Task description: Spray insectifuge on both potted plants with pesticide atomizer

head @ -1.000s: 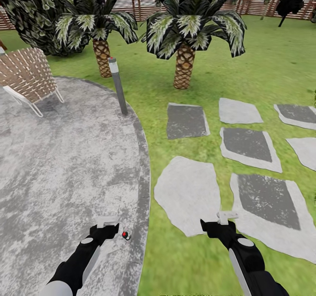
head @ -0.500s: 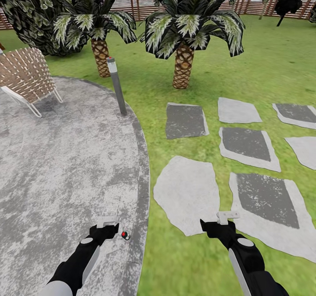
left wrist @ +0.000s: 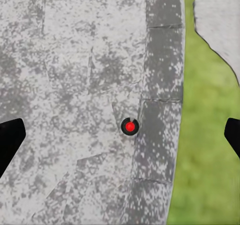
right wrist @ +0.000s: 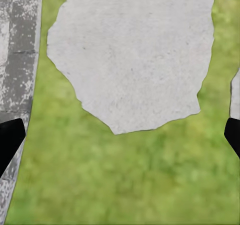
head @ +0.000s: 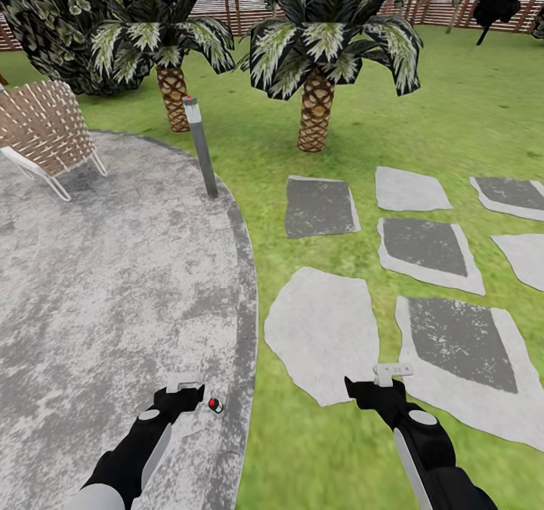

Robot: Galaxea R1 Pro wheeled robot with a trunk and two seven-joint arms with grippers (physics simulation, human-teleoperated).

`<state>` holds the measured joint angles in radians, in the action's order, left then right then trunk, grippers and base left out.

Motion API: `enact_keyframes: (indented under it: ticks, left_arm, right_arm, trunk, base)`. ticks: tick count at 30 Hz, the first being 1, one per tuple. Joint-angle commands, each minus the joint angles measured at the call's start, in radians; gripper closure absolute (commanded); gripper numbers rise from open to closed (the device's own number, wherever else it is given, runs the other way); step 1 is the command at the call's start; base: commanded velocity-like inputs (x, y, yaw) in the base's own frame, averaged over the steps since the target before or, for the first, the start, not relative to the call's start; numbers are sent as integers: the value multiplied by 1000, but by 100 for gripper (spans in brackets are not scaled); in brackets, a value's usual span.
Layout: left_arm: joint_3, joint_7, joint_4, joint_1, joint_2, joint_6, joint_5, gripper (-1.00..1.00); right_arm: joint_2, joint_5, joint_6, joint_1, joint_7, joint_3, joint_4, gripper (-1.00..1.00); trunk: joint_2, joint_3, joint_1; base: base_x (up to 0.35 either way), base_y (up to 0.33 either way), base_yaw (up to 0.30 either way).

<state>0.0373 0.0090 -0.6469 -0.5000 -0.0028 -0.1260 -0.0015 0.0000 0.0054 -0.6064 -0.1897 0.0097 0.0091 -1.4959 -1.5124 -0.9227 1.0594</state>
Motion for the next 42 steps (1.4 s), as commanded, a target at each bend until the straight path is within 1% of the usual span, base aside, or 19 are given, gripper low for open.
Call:
enact_keyframes:
  ticks: [1, 7, 10, 13, 17, 26, 34, 37, 42]
  left_arm:
    - [1, 1, -2, 0, 0, -6, 0, -100]
    - [1, 0, -1, 0, 0, -6, 2, -100]
    - [1, 0, -1, 0, -1, -6, 2, -100]
    - [1, 0, -1, 0, 0, -6, 2, -100]
    - [1, 0, 1, 0, -1, 5, 3, -100]
    - [-6, 0, 7, 0, -1, 119, -7, -100]
    - [-8, -1, 10, 0, 0, 224, -11, -100]
    - [-10, -1, 10, -1, 0, 242, -12, -100]
    - [-13, -1, 10, -1, 0, 247, -12, -100]
  right_arm:
    - [0, 1, -5, 0, 1, 0, -1, -100]
    - [-1, 1, -1, 0, 1, 0, -1, -100]
    - [0, 1, 16, 0, 1, 0, -1, -100]
    - [-1, 1, 33, 0, 2, 0, -1, -100]
    - [0, 1, 37, 0, 3, 0, -1, -100]
    - [-1, 1, 37, 0, 3, 0, -1, -100]
    - [0, 1, 37, 0, 3, 0, -1, -100]
    - [0, 1, 37, 0, 2, 0, -1, -100]
    - [-1, 1, 37, 0, 1, -2, -1, -100]
  trunk:
    - [-8, -4, 4]
    - [-50, -23, 27]
    - [-71, -32, 38]
    - [-92, -44, 50]
    - [-120, -62, 65]
    - [-183, -104, 100]
    - [-239, -132, 130]
    - [-260, -144, 142]
    - [-295, -167, 161]
  base:
    - [0, 0, 0]
    - [0, 0, 0]
    - [0, 0, 0]
    - [0, 0, 0]
    - [0, 0, 1]
    - [0, 0, 69]
    - [0, 0, 17]
    - [0, 0, 0]
    - [0, 0, 0]
